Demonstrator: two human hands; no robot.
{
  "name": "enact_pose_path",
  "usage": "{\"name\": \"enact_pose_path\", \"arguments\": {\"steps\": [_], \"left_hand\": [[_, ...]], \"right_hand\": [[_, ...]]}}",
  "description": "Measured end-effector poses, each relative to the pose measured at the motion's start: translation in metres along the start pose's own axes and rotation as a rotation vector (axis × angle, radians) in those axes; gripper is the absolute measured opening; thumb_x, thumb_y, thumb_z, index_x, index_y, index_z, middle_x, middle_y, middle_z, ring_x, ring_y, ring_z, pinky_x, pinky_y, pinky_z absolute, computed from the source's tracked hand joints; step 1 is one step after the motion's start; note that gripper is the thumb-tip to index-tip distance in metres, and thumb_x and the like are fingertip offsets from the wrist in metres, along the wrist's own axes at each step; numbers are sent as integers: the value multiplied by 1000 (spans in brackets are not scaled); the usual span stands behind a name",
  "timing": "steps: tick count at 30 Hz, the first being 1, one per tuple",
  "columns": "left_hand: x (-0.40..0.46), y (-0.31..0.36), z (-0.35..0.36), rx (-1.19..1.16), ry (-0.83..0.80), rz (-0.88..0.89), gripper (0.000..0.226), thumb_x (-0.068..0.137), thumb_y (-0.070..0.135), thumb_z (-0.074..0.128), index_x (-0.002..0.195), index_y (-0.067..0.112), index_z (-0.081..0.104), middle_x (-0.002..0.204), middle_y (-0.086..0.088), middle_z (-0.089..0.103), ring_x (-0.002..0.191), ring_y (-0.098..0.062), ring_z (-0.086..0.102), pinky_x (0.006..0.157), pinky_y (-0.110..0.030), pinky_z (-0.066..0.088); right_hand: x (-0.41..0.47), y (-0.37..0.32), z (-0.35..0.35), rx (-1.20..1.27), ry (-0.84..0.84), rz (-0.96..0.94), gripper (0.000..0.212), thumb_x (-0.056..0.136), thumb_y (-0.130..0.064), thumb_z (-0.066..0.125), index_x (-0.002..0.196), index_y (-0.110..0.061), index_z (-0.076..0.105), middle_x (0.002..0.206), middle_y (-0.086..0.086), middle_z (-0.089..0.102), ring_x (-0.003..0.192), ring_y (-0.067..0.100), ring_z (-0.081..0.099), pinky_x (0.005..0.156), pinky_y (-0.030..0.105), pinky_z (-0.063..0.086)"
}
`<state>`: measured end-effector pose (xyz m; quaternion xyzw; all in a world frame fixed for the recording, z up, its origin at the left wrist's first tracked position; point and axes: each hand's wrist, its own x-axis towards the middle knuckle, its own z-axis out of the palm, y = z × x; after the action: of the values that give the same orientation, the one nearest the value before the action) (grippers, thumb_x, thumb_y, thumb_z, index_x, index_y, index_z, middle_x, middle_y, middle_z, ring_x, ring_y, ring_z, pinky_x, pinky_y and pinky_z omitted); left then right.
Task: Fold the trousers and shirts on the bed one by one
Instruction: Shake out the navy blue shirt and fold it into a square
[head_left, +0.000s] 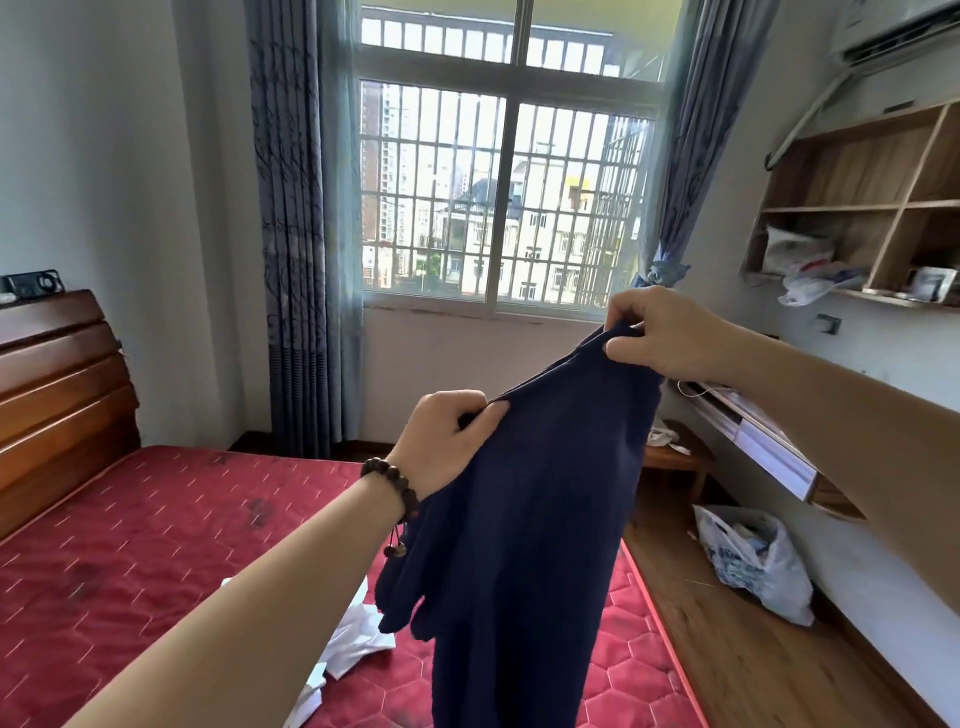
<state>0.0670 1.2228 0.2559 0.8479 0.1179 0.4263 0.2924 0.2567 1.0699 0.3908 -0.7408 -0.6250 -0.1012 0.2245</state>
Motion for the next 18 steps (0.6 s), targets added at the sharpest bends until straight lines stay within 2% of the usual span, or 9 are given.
{"name": "enact_pose_path", "arguments": {"steps": [3, 6, 9, 11, 13, 15, 18], "left_hand": [[-7, -3, 1, 58, -133, 56, 38, 84, 32, 70, 57, 16, 49, 53, 10, 40, 54, -8, 38, 55, -18, 32], [-9, -9, -3, 78, -245, 54, 39, 85, 30, 70, 57, 10, 50, 54, 5, 39, 54, -10, 35, 55, -23, 33], [-2, -15, -11, 19, -138, -10, 48, 89, 33, 65, 57, 1, 49, 54, -1, 32, 54, -11, 29, 52, -29, 29], [-5, -17, -12, 21, -124, -7, 51, 88, 36, 66, 56, 0, 49, 53, -3, 33, 52, -12, 29, 52, -30, 30], [-15, -20, -6, 78, -252, 6, 48, 84, 40, 69, 55, 4, 52, 52, -5, 43, 51, -16, 39, 53, -30, 37], [-24, -27, -1, 124, -343, -13, 43, 83, 41, 70, 63, 4, 62, 61, -10, 59, 59, -24, 54, 59, -35, 47], [-35, -41, 1, 70, -285, -59, 35, 85, 34, 69, 66, 4, 66, 64, -9, 63, 62, -23, 58, 61, -35, 49]], "right_hand": [[-2, 3, -2, 12, 106, 20, 7, 79, -15, 63, 76, -11, 57, 74, -8, 55, 67, 4, 48, 57, 22, 34], [-4, 5, -4, 2, 134, 31, 13, 78, -14, 63, 71, -18, 52, 70, -8, 51, 64, 5, 45, 56, 23, 32], [-6, 5, -4, 14, 142, 40, 15, 76, -14, 62, 74, -24, 51, 73, -9, 55, 68, 9, 49, 58, 24, 34], [-6, 4, -4, 83, 122, 21, 17, 77, -11, 61, 84, -26, 56, 79, -12, 62, 73, 4, 54, 59, 21, 36], [-5, -1, -4, 93, 70, -21, 28, 78, -6, 58, 90, -31, 63, 84, -27, 64, 77, -10, 55, 64, 16, 35], [-2, -5, -2, 40, 39, -45, 33, 78, -5, 57, 86, -35, 67, 82, -40, 59, 83, -20, 51, 69, 13, 33], [2, -6, 2, 23, 45, -39, 34, 79, -5, 58, 83, -37, 68, 79, -39, 59, 85, -21, 51, 71, 13, 33]]}}
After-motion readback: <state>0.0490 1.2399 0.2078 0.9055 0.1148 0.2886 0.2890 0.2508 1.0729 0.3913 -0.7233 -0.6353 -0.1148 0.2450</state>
